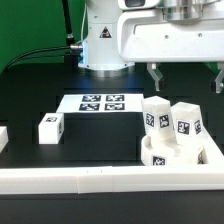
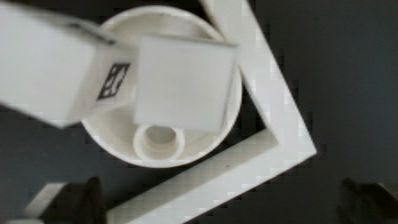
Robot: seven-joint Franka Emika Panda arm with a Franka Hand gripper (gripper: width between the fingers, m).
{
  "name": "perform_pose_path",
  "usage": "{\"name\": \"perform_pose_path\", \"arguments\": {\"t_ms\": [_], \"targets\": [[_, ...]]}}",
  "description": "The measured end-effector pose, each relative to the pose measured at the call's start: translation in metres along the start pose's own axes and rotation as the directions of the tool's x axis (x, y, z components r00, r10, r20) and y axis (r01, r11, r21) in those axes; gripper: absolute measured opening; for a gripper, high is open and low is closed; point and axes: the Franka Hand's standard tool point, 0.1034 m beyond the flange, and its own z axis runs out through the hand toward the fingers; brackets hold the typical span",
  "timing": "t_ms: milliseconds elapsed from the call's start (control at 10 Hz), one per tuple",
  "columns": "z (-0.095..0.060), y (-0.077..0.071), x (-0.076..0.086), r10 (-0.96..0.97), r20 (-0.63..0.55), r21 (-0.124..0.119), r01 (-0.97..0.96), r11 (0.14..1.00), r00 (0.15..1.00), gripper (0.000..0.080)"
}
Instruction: Assemble stool
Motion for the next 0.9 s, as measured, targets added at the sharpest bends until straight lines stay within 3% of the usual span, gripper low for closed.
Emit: {"name": "perform_pose_path", "arguments": {"t_ms": [400,500,800,900], "targets": [[0.002,0.001,0.003,-0.290,-0.007,-0.028,0.289,0.957,0.957,0.0649],[0.005,-0.006,-0.002,-0.398,-0.009,-0.045,0.397,0.917,0.918,0.0649],[0.009,-0.023,-0.009,-0.614,-0.013,-0.038,0.613,0.789,0.789,0.0649],[0.010,-0.028,-0.007,-0.675,-0.045,-0.048,0.673,0.738,0.736,0.0649]]}}
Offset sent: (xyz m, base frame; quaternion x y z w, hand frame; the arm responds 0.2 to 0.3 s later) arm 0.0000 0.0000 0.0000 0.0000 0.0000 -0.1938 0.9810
